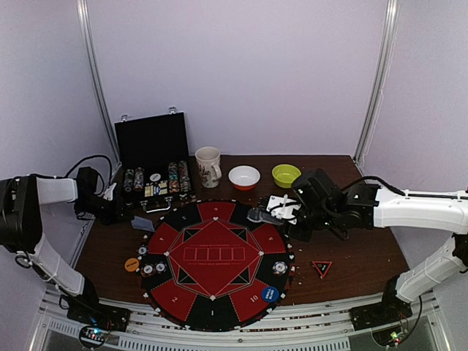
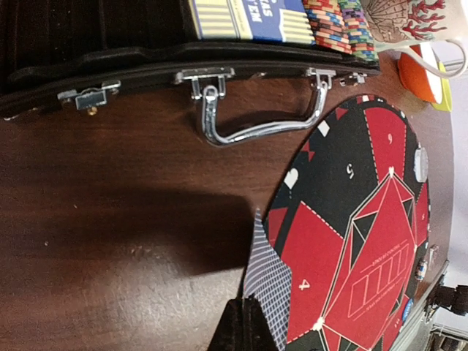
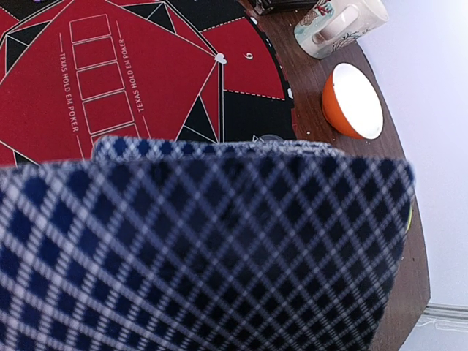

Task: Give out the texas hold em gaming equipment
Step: Place the poker card in the big blind area, then pass from the right arm to the left

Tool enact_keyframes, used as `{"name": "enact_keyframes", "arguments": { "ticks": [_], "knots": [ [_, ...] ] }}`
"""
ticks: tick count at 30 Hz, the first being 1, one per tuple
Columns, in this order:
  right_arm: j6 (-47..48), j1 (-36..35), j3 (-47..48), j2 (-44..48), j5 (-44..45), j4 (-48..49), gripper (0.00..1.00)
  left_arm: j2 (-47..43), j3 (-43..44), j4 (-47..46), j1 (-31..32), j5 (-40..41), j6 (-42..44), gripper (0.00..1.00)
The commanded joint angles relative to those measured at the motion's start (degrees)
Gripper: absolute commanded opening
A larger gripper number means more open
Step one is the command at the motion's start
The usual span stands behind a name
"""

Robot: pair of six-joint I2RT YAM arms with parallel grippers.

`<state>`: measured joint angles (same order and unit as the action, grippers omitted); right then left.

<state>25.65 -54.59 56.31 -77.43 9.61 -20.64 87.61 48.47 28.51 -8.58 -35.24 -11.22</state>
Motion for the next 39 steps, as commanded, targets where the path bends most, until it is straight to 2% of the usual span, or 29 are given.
{"name": "enact_keyframes", "arguments": {
  "ticks": [1,5,8,11,13,15,20,23,25,26,33,37,39],
  "knots": [
    [0.6,0.2,1.1,1.0,-0.5,0.9,0.5,3.3,2.0,0.0,-0.3,5.7,3.4,0.0],
    [0.7,0.2,1.3,0.5,-0.8,1.0,0.5,4.4,2.1,-0.2,0.2,6.9,3.9,0.0],
    [0.8,0.1,1.2,0.6,-1.0,1.2,0.5,4.4,2.7,0.0,0.3,12.1,4.1,0.07],
    [0.9,0.2,1.2,0.6,-1.2,1.2,0.5,4.5,3.1,-0.2,0.8,12.2,4.5,0.18],
    [0.9,0.2,1.2,0.6,-1.2,1.2,0.5,4.0,3.1,-0.3,1.4,13.6,4.7,0.36],
    [0.8,0.1,1.2,0.6,-1.3,1.1,0.5,2.9,3.6,-0.1,1.6,16.0,4.6,0.47],
    [1.2,0.2,1.6,0.9,-1.3,0.4,0.5,-5.5,4.6,-2.2,3.1,16.9,3.0,0.54],
    [1.4,0.1,2.5,0.7,-1.9,-0.3,0.5,-11.6,6.7,-3.2,13.4,14.6,3.1,0.69],
    [1.5,-0.3,3.0,0.3,-2.4,-0.6,0.5,-13.1,7.9,-5.4,20.6,7.8,0.7,0.86],
    [1.6,-0.6,3.3,0.2,-2.5,-0.6,0.5,-13.3,8.1,-7.4,23.7,4.5,-1.2,0.89],
    [1.3,-3.1,5.3,-1.6,-2.5,0.9,0.5,-10.6,5.4,-28.2,43.0,-0.4,-18.5,0.92],
    [1.2,-4.1,6.3,-2.4,-4.0,1.5,0.5,-9.5,-1.5,-50.0,45.4,-3.2,-29.1,0.93],
    [0.5,-4.2,7.9,-3.2,-4.4,0.5,0.5,-9.8,-3.4,-54.4,46.4,-2.9,-29.1,0.92]
  ]
}}
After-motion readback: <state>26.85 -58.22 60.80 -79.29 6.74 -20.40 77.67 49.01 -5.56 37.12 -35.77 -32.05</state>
